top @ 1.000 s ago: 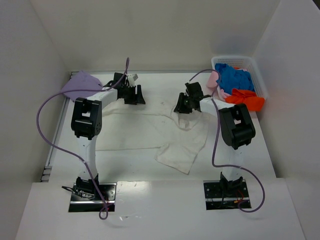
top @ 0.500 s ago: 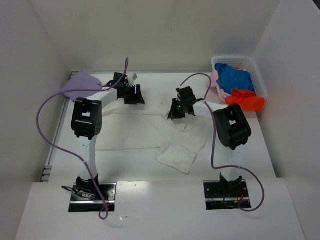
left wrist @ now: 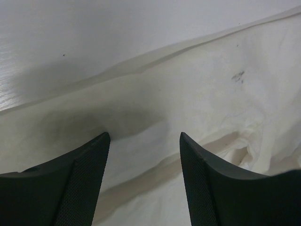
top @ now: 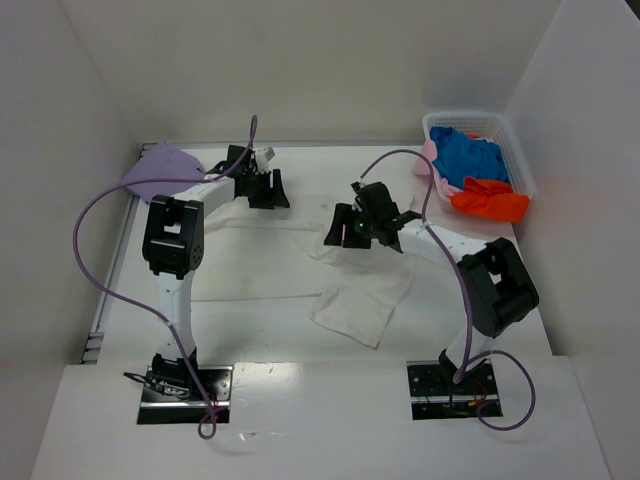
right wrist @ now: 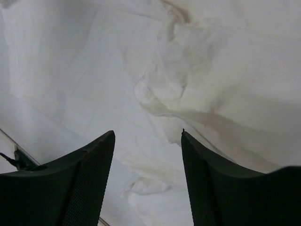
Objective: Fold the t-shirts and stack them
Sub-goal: Fold the flattened tshirt in 1/3 of the way
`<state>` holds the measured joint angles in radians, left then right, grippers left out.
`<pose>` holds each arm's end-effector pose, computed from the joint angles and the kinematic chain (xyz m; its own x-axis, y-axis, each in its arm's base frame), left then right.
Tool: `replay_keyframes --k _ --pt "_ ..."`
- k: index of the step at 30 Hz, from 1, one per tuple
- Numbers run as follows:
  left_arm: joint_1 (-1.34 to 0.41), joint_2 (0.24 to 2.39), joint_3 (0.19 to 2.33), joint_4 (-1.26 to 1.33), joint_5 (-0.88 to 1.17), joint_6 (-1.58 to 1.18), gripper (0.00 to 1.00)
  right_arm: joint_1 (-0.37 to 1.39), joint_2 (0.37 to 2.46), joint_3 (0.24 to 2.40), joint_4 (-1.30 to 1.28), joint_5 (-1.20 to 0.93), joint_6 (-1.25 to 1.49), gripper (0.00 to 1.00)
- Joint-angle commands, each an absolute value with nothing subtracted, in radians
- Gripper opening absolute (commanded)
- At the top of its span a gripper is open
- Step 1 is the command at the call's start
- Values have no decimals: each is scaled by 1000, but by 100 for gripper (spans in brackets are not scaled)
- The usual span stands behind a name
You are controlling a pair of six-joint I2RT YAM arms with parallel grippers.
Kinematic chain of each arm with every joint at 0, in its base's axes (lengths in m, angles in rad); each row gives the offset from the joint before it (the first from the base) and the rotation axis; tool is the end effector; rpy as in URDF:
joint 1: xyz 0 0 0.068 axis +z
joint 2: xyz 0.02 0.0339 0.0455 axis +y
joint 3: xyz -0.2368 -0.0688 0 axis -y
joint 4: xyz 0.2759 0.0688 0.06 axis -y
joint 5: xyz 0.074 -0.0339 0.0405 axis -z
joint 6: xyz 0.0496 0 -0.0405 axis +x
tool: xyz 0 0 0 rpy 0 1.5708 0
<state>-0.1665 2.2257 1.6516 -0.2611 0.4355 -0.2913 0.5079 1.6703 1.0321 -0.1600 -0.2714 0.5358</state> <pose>0.4978 -0.1049 0.1136 -0.8237 -0.1256 -0.5529 0.2013 0.8468 -0.4923 0.3307 0.1993 0.1457 -0.8607 0.0838 -0.5022 -0.2240 0.8234 0.5214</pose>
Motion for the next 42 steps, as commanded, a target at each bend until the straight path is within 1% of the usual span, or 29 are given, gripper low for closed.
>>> replay_keyframes --k 1,6,7,9,12,13,16,17,19,20,23,28,30,33,34,35,36,38,40,41,42 --pt "-170 2267 1666 -279 439 -282 69 508 1620 1051 -176 -189 543 67" --pt "-170 2267 1666 -288 439 -273 69 508 1641 1074 -210 -69 555 67" --pt "-170 2267 1666 -288 439 -273 69 508 1641 1084 -224 -17 564 65" --pt "-170 2267 1666 -288 439 -273 69 508 1651 1085 -244 17 565 64" --pt "-170 2267 1666 -288 439 -273 69 508 1651 1065 -253 26 574 55" --pt "-170 2267 1666 -288 448 -273 69 508 1661 1054 -253 26 574 51" --pt "-170 2267 1666 -288 448 -273 69 508 1695 1054 -276 -40 583 42" --pt "-170 2267 1666 -288 448 -273 69 508 1695 1054 -276 -84 592 36" --pt "-170 2267 1666 -288 448 -273 69 508 1704 1025 -288 -132 592 31" --pt "-170 2267 1666 -288 448 -273 69 508 1689 1011 -288 -150 604 26" --pt "-170 2267 1666 -288 448 -273 69 517 1622 951 -310 -184 624 19" --pt "-170 2267 1666 -288 448 -273 69 517 1482 893 -370 -193 635 18" --pt "-170 2267 1666 -288 448 -273 69 517 1445 893 -391 -181 644 22" --pt "-170 2258 1666 -288 448 -273 71 517 1391 909 -391 -169 653 34" --pt "-170 2258 1666 -298 448 -273 71 517 1382 931 -391 -169 664 42" --pt "-170 2247 1666 -298 448 -264 71 517 1370 940 -391 -169 664 43" --pt "-170 2247 1666 -298 448 -264 73 517 1370 940 -382 -169 676 43" --pt "-170 2238 1666 -298 448 -264 73 517 1358 953 -335 -125 701 43" --pt "-170 2238 1666 -298 448 -264 73 517 1377 940 -287 -89 710 37" --pt "-170 2238 1666 -298 448 -264 73 517 1399 940 -287 -53 710 32" --pt "-170 2238 1666 -298 448 -264 73 517 1458 940 -287 -38 710 29"
